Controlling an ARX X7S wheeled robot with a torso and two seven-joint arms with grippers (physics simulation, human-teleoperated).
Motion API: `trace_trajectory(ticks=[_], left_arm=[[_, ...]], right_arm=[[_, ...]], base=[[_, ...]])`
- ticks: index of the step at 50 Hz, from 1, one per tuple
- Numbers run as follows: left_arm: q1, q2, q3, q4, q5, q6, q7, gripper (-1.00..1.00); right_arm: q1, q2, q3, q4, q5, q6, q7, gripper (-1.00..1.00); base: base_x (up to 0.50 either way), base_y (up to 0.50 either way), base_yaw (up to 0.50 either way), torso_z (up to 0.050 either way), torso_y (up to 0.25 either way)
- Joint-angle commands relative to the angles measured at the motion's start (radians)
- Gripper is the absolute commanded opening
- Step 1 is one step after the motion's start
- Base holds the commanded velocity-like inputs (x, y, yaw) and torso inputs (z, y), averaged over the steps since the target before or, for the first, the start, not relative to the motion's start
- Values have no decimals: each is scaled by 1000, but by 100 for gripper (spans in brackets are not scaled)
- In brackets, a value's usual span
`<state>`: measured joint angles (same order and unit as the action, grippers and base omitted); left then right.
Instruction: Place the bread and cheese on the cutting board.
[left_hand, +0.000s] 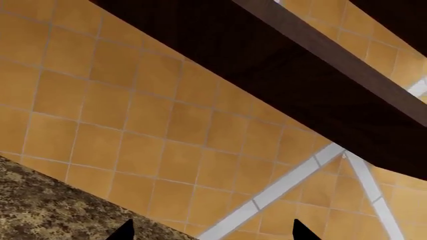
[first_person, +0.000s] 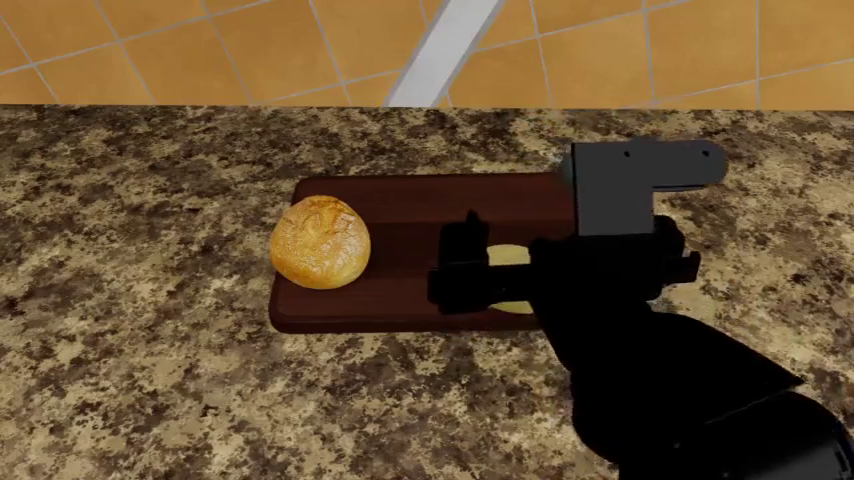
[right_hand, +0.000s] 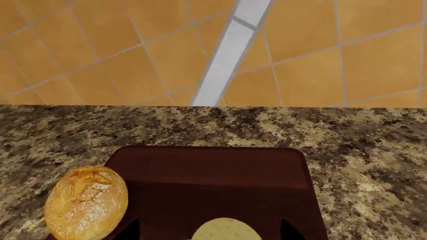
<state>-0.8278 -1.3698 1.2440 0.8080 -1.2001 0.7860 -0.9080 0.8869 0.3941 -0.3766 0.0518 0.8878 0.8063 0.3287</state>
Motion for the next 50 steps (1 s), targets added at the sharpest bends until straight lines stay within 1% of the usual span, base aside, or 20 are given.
trace_trajectory(ticks=[1, 3, 10, 14, 17, 20, 23, 26, 30, 34, 38, 43, 45, 50], left_arm=[[1, 9, -2, 9, -7, -4, 25, 100], [2, 10, -2, 11, -15, 0, 37, 100], [-1, 15, -3, 29, 5, -23, 35, 100], [1, 19, -3, 28, 5, -25, 35, 100], [1, 26, -5, 24, 10, -27, 26, 100], [-11, 28, -11, 26, 34, -71, -17, 100], [-19, 31, -13, 29, 52, -100, -33, 100], [-24, 26, -20, 40, 82, -120, -69, 100], [-22, -10, -23, 80, 135, -136, -77, 100], [-25, -13, -23, 115, 181, -171, -84, 100], [-53, -5, -32, 150, 247, -297, -143, 100], [-70, 11, -34, 176, 286, -378, -173, 100], [-73, 7, -33, 190, 299, -393, -173, 100], [-66, -14, -32, 214, 317, -368, -164, 100]], right_arm=[[-132, 44, 58, -214, 44, -65, 26, 100], [-157, 53, 49, -250, 29, -76, 32, 100], [-296, 91, 47, -366, -59, -212, 20, 100], [-355, 103, 47, -416, -83, -253, 26, 100], [-391, 118, 57, -470, -83, -268, 39, 100], [-449, 138, 74, -533, -91, -292, 65, 100], [-451, 141, 61, -532, -109, -286, 71, 100], [-470, 145, 92, -586, -66, -280, 106, 100], [-490, 171, 135, -709, -23, -268, 172, 100], [-501, 189, 161, -763, 7, -261, 201, 100], [-509, 206, 182, -809, 26, -259, 224, 100], [-533, 224, 228, -845, 71, -281, 232, 100], [-542, 230, 241, -850, 77, -287, 236, 100], [-566, 242, 274, -880, 87, -310, 247, 100]], base=[[0, 0, 0, 0, 0], [0, 0, 0, 0, 0], [0, 0, 0, 0, 0], [0, 0, 0, 0, 0], [0, 0, 0, 0, 0], [0, 0, 0, 0, 0], [0, 0, 0, 0, 0], [0, 0, 0, 0, 0], [0, 0, 1, 0, 0], [0, 0, 0, 0, 0], [0, 0, 0, 0, 0], [0, 0, 0, 0, 0], [0, 0, 0, 0, 0], [0, 0, 0, 0, 0]])
